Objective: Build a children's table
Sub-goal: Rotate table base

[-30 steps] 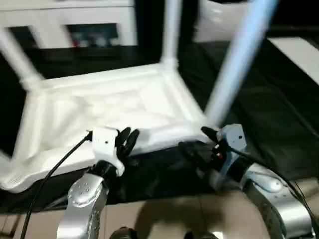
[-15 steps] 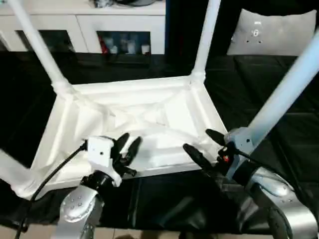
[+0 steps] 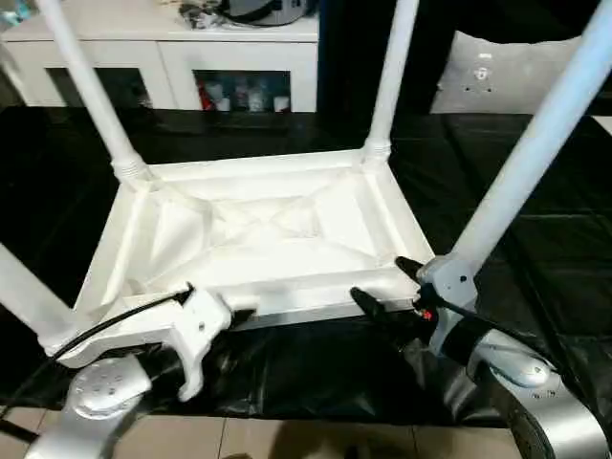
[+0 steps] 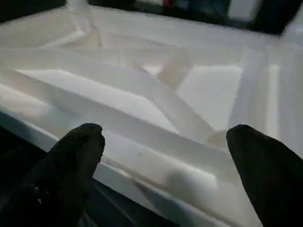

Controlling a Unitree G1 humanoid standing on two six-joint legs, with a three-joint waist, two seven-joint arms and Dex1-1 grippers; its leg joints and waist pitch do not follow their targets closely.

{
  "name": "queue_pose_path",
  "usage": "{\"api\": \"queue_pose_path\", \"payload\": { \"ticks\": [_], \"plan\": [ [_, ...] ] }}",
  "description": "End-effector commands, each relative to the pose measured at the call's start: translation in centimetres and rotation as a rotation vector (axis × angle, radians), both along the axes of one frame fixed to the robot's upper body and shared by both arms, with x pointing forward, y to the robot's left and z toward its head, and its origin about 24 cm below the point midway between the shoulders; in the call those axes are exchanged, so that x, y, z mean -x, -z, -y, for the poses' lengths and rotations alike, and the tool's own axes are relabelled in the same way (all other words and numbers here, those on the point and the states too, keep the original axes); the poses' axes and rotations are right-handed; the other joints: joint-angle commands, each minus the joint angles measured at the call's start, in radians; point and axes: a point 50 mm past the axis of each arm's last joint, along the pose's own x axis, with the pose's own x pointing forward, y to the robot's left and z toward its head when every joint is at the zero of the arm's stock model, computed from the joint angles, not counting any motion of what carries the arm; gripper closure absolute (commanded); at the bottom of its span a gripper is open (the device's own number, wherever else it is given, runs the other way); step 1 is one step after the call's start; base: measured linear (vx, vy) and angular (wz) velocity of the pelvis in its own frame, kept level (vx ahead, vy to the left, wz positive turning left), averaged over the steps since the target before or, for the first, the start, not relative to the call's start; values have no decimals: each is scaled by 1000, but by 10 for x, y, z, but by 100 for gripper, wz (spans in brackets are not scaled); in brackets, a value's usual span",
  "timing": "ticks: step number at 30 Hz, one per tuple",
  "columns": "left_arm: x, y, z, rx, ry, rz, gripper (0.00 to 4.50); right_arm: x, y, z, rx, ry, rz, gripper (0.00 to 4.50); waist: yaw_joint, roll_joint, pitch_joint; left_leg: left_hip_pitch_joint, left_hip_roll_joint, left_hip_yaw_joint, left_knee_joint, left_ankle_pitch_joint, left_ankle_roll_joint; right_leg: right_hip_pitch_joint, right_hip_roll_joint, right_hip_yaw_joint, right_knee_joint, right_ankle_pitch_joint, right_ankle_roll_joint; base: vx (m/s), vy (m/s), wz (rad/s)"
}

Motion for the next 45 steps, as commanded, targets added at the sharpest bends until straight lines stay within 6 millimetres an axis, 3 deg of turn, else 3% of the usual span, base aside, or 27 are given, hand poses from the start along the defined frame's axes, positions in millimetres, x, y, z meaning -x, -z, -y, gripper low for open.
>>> {"api": "queue_pose_path", "payload": {
  "ticks": [1,3,5,8,11,13,16,19,20,24,25,27,28,30,31,32,33,34,35,37,39,40,41,43,44,45],
  "plan": [
    [2,-8,6,-24,99,19,171,-2,-6,3,9,35,27,0,-3,4,-32,-13,101,-49,-116,-322,1,19,-92,57,-90,-444,-170,0,0,0],
    [1,-3,3,-75,104,7,171,-7,-4,8,73,81,60,0,-5,2,-35,-15,103,-46,-116,-280,7,21,-90,57,-84,-379,-191,0,0,0],
    [-11,2,0,-149,45,81,159,-13,-7,13,74,117,76,0,-6,1,-41,-19,99,-39,-110,-197,33,32,-89,55,-79,-270,-222,0,0,0],
    [-28,2,0,-173,-23,146,142,-20,-11,19,86,143,103,0,-2,3,-47,-10,99,-30,-102,-103,58,33,-87,53,-72,-150,-264,0,0,0],
    [-42,-1,2,-190,-47,183,106,-30,-14,31,124,193,121,0,4,2,-55,-17,99,-31,-95,-5,85,46,-90,47,-58,-34,-292,0,0,0],
    [-49,-3,3,-201,-63,210,100,-36,-14,38,139,218,130,0,5,4,-55,-15,97,-31,-94,-7,89,45,-88,44,-57,-34,-301,0,0,0],
    [-56,-6,6,-192,-75,240,74,-47,-16,51,160,264,145,0,11,9,-51,-16,99,-30,-96,-74,76,48,-92,45,-63,-109,-309,0,0,0],
    [-61,-6,9,-191,-77,270,50,-57,-19,61,165,302,158,0,18,5,-51,-14,99,-25,-95,-99,72,46,-92,46,-69,-150,-306,0,0,0],
    [-61,-8,14,-137,-100,279,42,-67,-23,68,187,316,184,0,17,12,-52,-14,99,-25,-94,-97,66,46,-93,44,-67,-144,-311,0,0,0],
    [-52,-11,18,-59,-113,262,8,-72,-29,64,156,277,199,0,21,10,-56,-21,100,-23,-92,-58,91,52,-94,43,-63,-103,-320,0,0,0],
    [-48,-11,16,-25,-132,252,3,-71,-31,58,124,243,198,0,21,2,-56,-24,101,-22,-91,-47,104,53,-96,42,-62,-100,-320,0,0,0],
    [-40,-13,12,38,-170,239,3,-69,-31,47,72,192,189,0,17,3,-56,-32,103,-24,-91,-33,121,58,-101,41,-60,-92,-325,0,0,0],
    [-39,-13,12,43,-173,239,3,-69,-30,46,66,187,188,0,15,4,-54,-26,104,-23,-92,-54,130,49,-95,39,-65,-124,-322,0,0,0],
    [-21,-15,4,197,-267,201,3,-75,-30,29,1,161,195,0,14,-7,-48,-30,106,-22,-95,-90,125,48,-100,39,-70,-191,-322,0,0,0],
    [-17,-15,2,231,-285,188,3,-77,-29,26,-8,161,196,0,14,-2,-45,-28,106,-23,-98,-119,114,41,-97,39,-73,-239,-315,0,0,0],
    [-12,-14,-1,247,-300,179,3,-80,-29,23,-22,169,191,0,10,-6,-42,-29,105,-24,-100,-156,103,36,-95,39,-72,-286,-308,0,0,0],
    [-8,-12,-4,265,-319,168,3,-85,-29,21,-37,185,189,0,13,-3,-40,-23,104,-23,-101,-180,96,30,-92,38,-77,-316,-298,0,0,0],
    [-4,-10,-9,274,-345,159,3,-94,-31,19,-60,233,194,0,12,-12,-36,-21,103,-23,-102,-215,83,23,-90,40,-79,-361,-282,0,0,0],
    [-2,-9,-12,270,-359,154,3,-99,-33,18,-73,274,200,0,14,-6,-34,-21,102,-24,-106,-230,65,21,-91,40,-82,-395,-262,0,0,0],
    [0,-6,-16,263,-370,149,3,-109,-36,21,-73,363,223,0,21,-5,-36,-12,105,-22,-109,-224,43,10,-88,43,-81,-365,-250,0,0,0],
    [5,-3,-22,257,-371,138,3,-119,-39,25,-75,442,240,0,24,-8,-44,-15,104,-19,-109,-161,37,15,-85,42,-71,-242,-263,0,0,0],
    [10,-2,-27,256,-374,124,3,-124,-40,30,-64,506,252,0,24,-6,-47,-20,102,-16,-108,-104,48,21,-84,41,-63,-153,-275,0,0,0],
    [10,-2,-27,256,-375,124,3,-124,-40,30,-64,509,253,0,25,-10,-47,-24,101,-13,-105,-64,64,23,-84,41,-58,-99,-285,0,0,0],
    [16,0,-35,262,-379,109,3,-128,-42,39,-72,572,253,0,28,-10,-49,-21,99,-9,-100,-32,83,23,-84,41,-56,-65,-291,0,0,0],
    [23,2,-45,254,-389,90,3,-130,-43,50,-75,632,255,0,29,-13,-51,-25,98,-9,-98,15,109,26,-83,39,-49,-5,-304,0,0,0],
    [27,3,-52,241,-393,78,3,-131,-44,57,-77,669,255,0,27,-24,-49,-26,98,-6,-97,15,120,26,-82,38,-52,-3,-304,0,0,0]
  ]
}}
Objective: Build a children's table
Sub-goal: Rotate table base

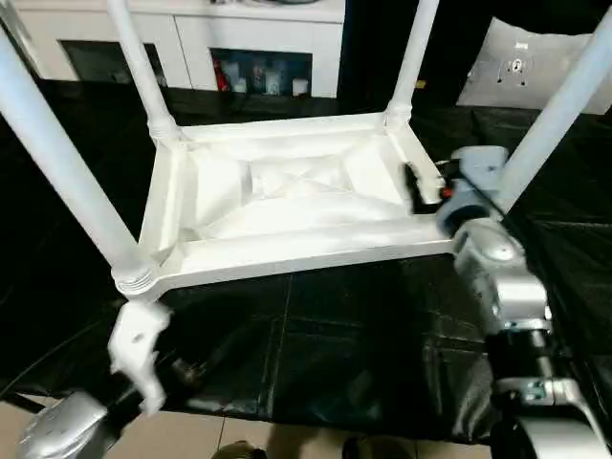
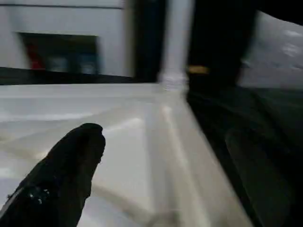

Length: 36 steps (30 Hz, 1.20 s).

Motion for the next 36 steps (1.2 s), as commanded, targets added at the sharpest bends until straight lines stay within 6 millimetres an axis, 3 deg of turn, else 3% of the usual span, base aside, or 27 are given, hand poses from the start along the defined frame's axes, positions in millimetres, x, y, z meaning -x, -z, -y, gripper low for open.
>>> {"api": "queue_pose_path", "payload": {
  "ticks": [1,4,5,7,8,10,11,12,13,14,15,18,20,21,22,23,24,25,27,31,36],
  "plan": [
    [5,-4,-10,-6,18,18,3,-1,-2,20,-16,101,8,0,1,-1,-58,2,91,-21,-94,-14,120,51,-80,43,-51,-36,-285,0,0,0],
    [21,1,-49,-53,-38,-30,3,0,-4,48,6,218,19,0,7,-1,-50,12,93,-15,-101,-100,108,39,-72,42,-63,-146,-271,0,0,0],
    [24,1,-61,-65,-64,-32,3,0,-4,55,15,246,21,0,9,-11,-48,14,94,-14,-104,-133,97,36,-71,43,-66,-175,-262,0,0,0],
    [26,-1,-71,-77,-88,-25,3,1,-4,63,26,275,27,0,18,-3,-46,21,97,-13,-108,-156,81,31,-71,44,-66,-190,-250,0,0,0],
    [29,-10,-83,-84,-111,2,3,3,-6,82,59,330,30,0,23,-3,-45,20,100,-12,-111,-162,68,33,-72,44,-64,-187,-244,0,0,0],
    [27,-17,-86,-81,-108,21,3,4,-7,89,77,349,37,0,29,-8,-46,23,101,-7,-111,-168,53,31,-73,46,-61,-173,-240,0,0,0],
    [16,-32,-81,-54,-77,57,3,5,-10,89,91,307,48,0,30,-9,-46,25,100,-2,-111,-181,48,28,-71,47,-62,-173,-236,0,0,0],
    [13,-35,-79,-45,-65,65,3,5,-10,88,93,291,52,0,32,-5,-46,26,99,-1,-111,-184,44,29,-71,48,-59,-170,-236,0,0,0],
    [12,-37,-78,-39,-59,68,3,5,-10,87,95,281,53,0,33,-8,-46,25,101,0,-112,-184,43,30,-72,48,-61,-167,-235,0,0,0],
    [7,-43,-69,10,-19,86,3,7,-10,76,109,195,58,0,34,-12,-45,16,103,0,-113,-169,44,38,-77,50,-57,-155,-232,0,0,0],
    [4,-46,-64,31,1,94,3,10,-9,68,102,120,55,0,33,-9,-45,15,104,-1,-113,-163,43,39,-79,52,-57,-153,-231,0,0,0],
    [-3,-52,-56,69,33,114,3,19,-5,51,84,-35,43,0,27,-17,-48,9,103,2,-109,-119,63,49,-79,54,-55,-125,-233,0,0,0],
    [-10,-58,-48,101,69,135,3,39,2,33,29,-246,-12,0,23,-20,-48,12,105,3,-107,-110,83,51,-80,57,-60,-144,-235,0,0,0],
    [-17,-61,-42,115,101,148,3,60,12,26,29,-320,-77,0,23,-21,-43,10,107,1,-111,-114,85,52,-80,57,-64,-159,-230,0,0,0],
    [-17,-61,-42,115,101,148,3,60,12,26,29,-320,-77,0,29,-18,-44,22,111,3,-111,-118,82,43,-75,57,-66,-172,-221,0,0,0],
    [-19,-62,-41,117,108,152,3,64,14,26,34,-321,-93,0,22,-21,-44,12,108,0,-114,-107,77,50,-76,54,-65,-175,-229,0,0,0],
    [-24,-64,-38,131,121,158,3,76,18,26,45,-332,-131,0,23,-21,-46,16,109,2,-113,-103,71,47,-77,54,-65,-178,-232,0,0,0],
    [-26,-65,-36,135,126,160,3,81,20,26,48,-337,-144,0,23,-24,-41,16,109,2,-117,-118,58,49,-75,57,-70,-209,-219,0,0,0],
    [-35,-70,-27,168,159,169,3,101,25,26,65,-372,-225,0,20,-20,-37,19,108,3,-118,-155,33,45,-74,59,-73,-263,-207,0,0,0],
    [-44,-75,-16,205,200,181,3,117,28,30,89,-376,-305,0,17,-24,-35,19,107,1,-121,-180,12,43,-77,60,-81,-321,-180,0,0,0],
    [-57,-75,-8,192,215,213,3,125,34,37,139,-337,-388,0,16,-28,-35,17,103,1,-118,-157,8,43,-77,60,-83,-314,-176,0,0,0]
  ]
}}
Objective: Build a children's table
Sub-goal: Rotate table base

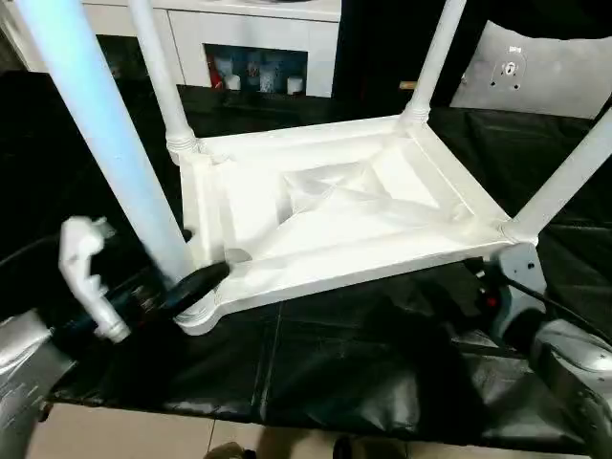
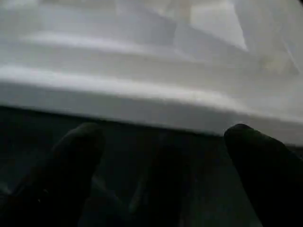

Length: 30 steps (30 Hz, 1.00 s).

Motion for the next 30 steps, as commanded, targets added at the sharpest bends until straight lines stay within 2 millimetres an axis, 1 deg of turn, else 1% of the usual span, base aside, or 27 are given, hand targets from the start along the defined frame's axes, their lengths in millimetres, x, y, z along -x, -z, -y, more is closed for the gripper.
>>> {"api": "queue_pose_path", "payload": {
  "ticks": [1,2,3,5,6,7,8,9,10,11,12,13,14,15,16,18,19,20,21,22,23,25,26,27,29,30],
  "plan": [
    [-2,2,2,-12,4,-6,3,3,1,2,36,19,-25,0,3,5,-43,-1,84,-36,-97,-152,22,40,-80,53,-82,-311,-184,0,0,0],
    [-4,0,7,5,30,-3,3,2,4,4,59,42,-42,0,2,3,-43,-1,84,-35,-97,-143,22,40,-78,53,-83,-306,-184,0,0,0],
    [-6,-2,14,26,62,0,3,1,7,4,81,60,-54,0,5,2,-45,0,82,-33,-94,-117,25,40,-77,53,-80,-277,-193,0,0,0],
    [-7,-6,25,65,119,0,3,-1,12,5,113,87,-76,0,8,5,-46,5,84,-32,-93,-103,23,37,-75,51,-77,-250,-207,0,0,0],
    [-7,-7,29,84,144,-5,3,-2,13,5,124,97,-81,0,7,0,-46,5,83,-30,-92,-99,23,37,-75,51,-76,-238,-213,0,0,0],
    [-5,-8,34,96,184,-16,3,-5,15,4,124,112,-73,0,12,4,-47,6,83,-29,-91,-89,22,36,-76,51,-72,-216,-226,0,0,0],
    [1,-10,42,123,270,-48,3,-14,18,0,107,133,-50,0,12,5,-49,4,84,-30,-92,-84,20,38,-77,50,-67,-194,-238,0,0,0],
    [1,-11,43,124,274,-49,3,-14,18,0,106,134,-49,0,12,5,-49,3,84,-30,-92,-78,19,39,-78,49,-66,-186,-243,0,0,0],
    [7,-12,48,132,346,-78,3,-24,19,-4,101,137,-18,0,12,4,-50,3,83,-29,-91,-72,17,39,-78,48,-63,-170,-251,0,0,0],
    [7,-12,48,132,346,-78,3,-24,19,-4,101,137,-18,0,11,5,-49,2,82,-29,-91,-68,18,41,-77,48,-62,-159,-255,0,0,0],
    [12,-13,52,145,390,-100,3,-28,20,-5,93,144,-11,0,11,5,-48,2,84,-27,-91,-64,21,42,-76,49,-63,-150,-254,0,0,0],
    [18,-14,57,155,449,-128,3,-32,21,-5,92,145,-3,0,8,-10,-51,0,82,-25,-88,-46,28,47,-75,49,-57,-123,-259,0,0,0],
    [25,-14,62,167,515,-163,3,-37,22,-6,96,144,3,0,9,-4,-50,-3,79,-25,-88,-48,28,48,-78,48,-57,-141,-263,0,0,0],
    [28,-14,65,171,543,-180,3,-39,21,-6,99,137,5,0,8,-3,-51,-2,81,-25,-88,-50,26,47,-80,48,-57,-150,-264,0,0,0],
    [33,-12,71,176,585,-204,3,-42,20,-9,98,121,16,0,1,-9,-49,-7,82,-27,-91,-55,22,52,-77,47,-58,-170,-256,0,0,0],
    [36,-12,74,179,604,-216,3,-44,19,-10,96,113,24,0,-3,-7,-47,-4,83,-26,-90,-62,20,50,-78,49,-61,-183,-249,0,0,0],
    [37,-9,80,177,610,-218,3,-47,17,-15,90,92,33,0,-8,-9,-49,-3,83,-24,-89,-67,22,49,-76,48,-63,-189,-247,0,0,0],
    [37,-3,89,176,622,-224,3,-52,14,-26,78,45,54,0,-11,-11,-49,-5,81,-24,-87,-64,25,52,-76,50,-64,-193,-243,0,0,0],
    [37,-1,93,178,628,-228,3,-53,14,-31,71,27,58,0,-15,-9,-50,-6,83,-24,-87,-65,27,53,-77,50,-65,-204,-241,0,0,0],
    [37,-1,93,178,628,-228,3,-53,14,-31,71,27,58,0,-15,-9,-50,-6,83,-24,-87,-65,27,53,-77,50,-65,-204,-241,0,0,0],
    [38,1,100,187,643,-236,3,-55,13,-41,59,-13,64,0,-18,-10,-52,-7,83,-24,-85,-61,27,54,-78,51,-66,-212,-238,0,0,0],
    [39,2,102,190,651,-243,3,-56,14,-46,51,-35,66,0,-18,-11,-53,-5,83,-22,-83,-62,26,52,-76,51,-65,-216,-235,0,0,0],
    [37,4,107,195,648,-244,3,-58,15,-55,50,-67,73,0,-19,-13,-56,-5,84,-22,-83,-58,24,52,-75,51,-65,-213,-235,0,0,0],
    [37,4,108,195,648,-245,3,-58,15,-56,50,-70,73,0,-19,-12,-56,-4,85,-21,-82,-56,24,51,-75,51,-64,-211,-236,0,0,0],
    [33,5,114,205,647,-242,3,-60,16,-69,28,-124,80,0,-20,-11,-58,-4,83,-19,-81,-52,25,50,-73,50,-63,-201,-242,0,0,0],
    [33,5,114,205,647,-242,3,-60,16,-69,28,-124,80,0,-18,-11,-57,-4,84,-20,-81,-51,23,52,-73,51,-63,-198,-242,0,0,0]
  ]
}}
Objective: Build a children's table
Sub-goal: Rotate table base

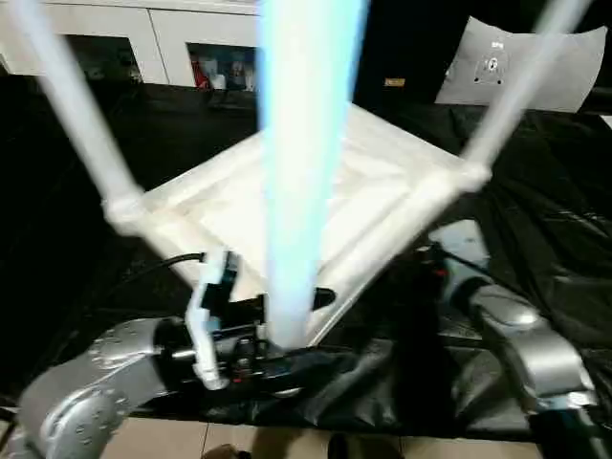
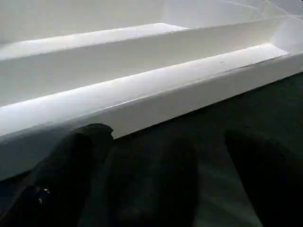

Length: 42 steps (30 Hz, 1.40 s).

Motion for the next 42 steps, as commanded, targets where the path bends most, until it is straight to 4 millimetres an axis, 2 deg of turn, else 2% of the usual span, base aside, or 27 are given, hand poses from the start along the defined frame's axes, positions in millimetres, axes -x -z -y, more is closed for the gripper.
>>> {"api": "queue_pose_path", "payload": {
  "ticks": [1,2,4,5,9,10,12,13,15,16,17,19,20,21,23,24,26,27,30,31,33,34,37,38,39,41,42],
  "plan": [
    [2,4,10,-3,38,-10,3,-3,-7,-22,-47,-102,41,0,7,-5,-61,-6,76,-23,-79,-53,33,55,-78,52,-68,-198,-236,0,0,0],
    [-4,6,17,-2,33,4,3,-7,-8,-34,-63,-129,55,0,7,0,-64,-5,76,-24,-78,-44,33,55,-78,51,-65,-184,-239,0,0,0],
    [-7,6,20,0,33,11,3,-9,-8,-40,-77,-143,58,0,6,-1,-64,-4,74,-23,-78,-49,32,53,-76,50,-67,-195,-241,0,0,0],
    [-10,6,25,1,37,26,3,-12,-8,-47,-93,-155,62,0,7,3,-65,-5,75,-24,-77,-47,27,55,-79,51,-66,-190,-241,0,0,0],
    [-15,5,32,5,39,53,3,-15,-6,-53,-90,-165,64,0,9,1,-71,-6,75,-22,-73,-6,34,59,-78,51,-59,-117,-253,0,0,0],
    [-20,5,35,8,25,70,3,-17,-5,-54,-79,-151,69,0,8,4,-74,-5,75,-22,-71,9,39,59,-77,50,-56,-90,-263,0,0,0],
    [-28,4,42,4,-1,111,3,-20,-4,-53,-106,-124,70,0,10,4,-74,-4,75,-20,-71,9,43,60,-77,50,-57,-83,-273,0,0,0],
    [-32,4,45,4,-8,126,3,-21,-4,-53,-126,-119,71,0,13,8,-73,-5,76,-20,-71,2,43,61,-78,51,-58,-87,-272,0,0,0],
    [-41,2,53,15,-28,155,3,-21,-3,-54,-158,-113,70,0,12,4,-74,-3,76,-20,-71,-13,40,61,-77,50,-60,-93,-271,0,0,0],
    [-46,0,58,24,-35,168,3,-21,-2,-53,-164,-109,68,0,14,15,-76,-5,77,-24,-71,-10,35,65,-80,50,-56,-85,-273,0,0,0],
    [-52,-3,64,35,-46,184,3,-21,0,-50,-165,-96,62,0,12,7,-75,-2,74,-20,-70,-20,39,61,-77,50,-64,-91,-272,0,0,0],
    [-55,-4,68,41,-53,195,3,-20,1,-49,-164,-88,59,0,15,5,-77,-6,75,-22,-70,-20,38,67,-81,51,-61,-88,-277,0,0,0],
    [-60,-6,74,49,-65,207,3,-21,3,-45,-150,-70,61,0,16,17,-79,-7,76,-25,-68,-5,38,70,-83,50,-55,-65,-281,0,0,0],
    [-64,-7,79,54,-83,221,3,-20,6,-39,-136,-46,59,0,13,12,-80,-6,74,-22,-67,-1,44,67,-79,49,-60,-56,-281,0,0,0],
    [-73,-8,84,50,-124,253,3,-19,10,-26,-105,1,57,0,15,9,-81,-6,74,-21,-66,4,52,69,-79,49,-61,-43,-287,0,0,0],
    [-77,-9,85,40,-152,274,3,-17,12,-17,-91,29,54,0,18,16,-82,-6,74,-22,-65,-5,57,70,-78,49,-64,-37,-287,0,0,0],
    [-79,-9,84,34,-168,289,3,-16,13,-10,-81,52,53,0,22,13,-82,-7,74,-23,-66,-12,61,73,-81,49,-64,-46,-289,0,0,0],
    [-79,-10,81,27,-172,301,3,-12,14,3,-70,85,53,0,25,16,-83,-8,75,-24,-66,-15,63,74,-82,49,-64,-56,-287,0,0,0],
    [-77,-9,80,23,-168,306,3,-9,14,9,-68,94,54,0,26,13,-83,-11,74,-24,-66,-22,71,75,-80,47,-65,-75,-286,0,0,0],
    [-72,-7,76,9,-128,295,3,-7,13,15,-67,99,62,0,26,18,-83,-10,75,-24,-66,-33,70,74,-82,46,-66,-104,-281,0,0,0],
    [-60,1,66,-49,-40,266,3,-2,6,23,-85,86,86,0,25,18,-81,-13,77,-25,-67,-39,74,75,-84,47,-67,-137,-269,0,0,0],
    [-60,1,66,-49,-40,266,3,-2,6,23,-85,86,86,0,23,21,-80,-9,77,-24,-68,-46,77,68,-81,46,-69,-153,-267,0,0,0],
    [-51,11,54,-88,-15,243,3,4,-3,26,-119,75,113,0,23,27,-78,-8,80,-24,-72,-81,66,64,-78,45,-74,-209,-250,0,0,0],
    [-49,14,49,-93,-17,233,3,6,-6,26,-133,73,122,0,22,30,-78,-4,79,-24,-73,-96,61,58,-75,44,-78,-229,-246,0,0,0],
    [-46,19,42,-114,-41,219,3,11,-10,26,-145,66,134,0,21,23,-76,-3,80,-23,-74,-104,58,57,-74,44,-79,-239,-241,0,0,0],
    [-40,27,31,-157,-75,222,3,20,-14,26,-153,56,142,0,23,25,-75,-7,81,-25,-78,-107,53,58,-75,45,-80,-259,-223,0,0,0],
    [-37,29,26,-179,-81,224,3,24,-16,25,-159,42,144,0,22,21,-75,-6,81,-25,-79,-103,52,56,-74,45,-80,-257,-216,0,0,0]
  ]
}}
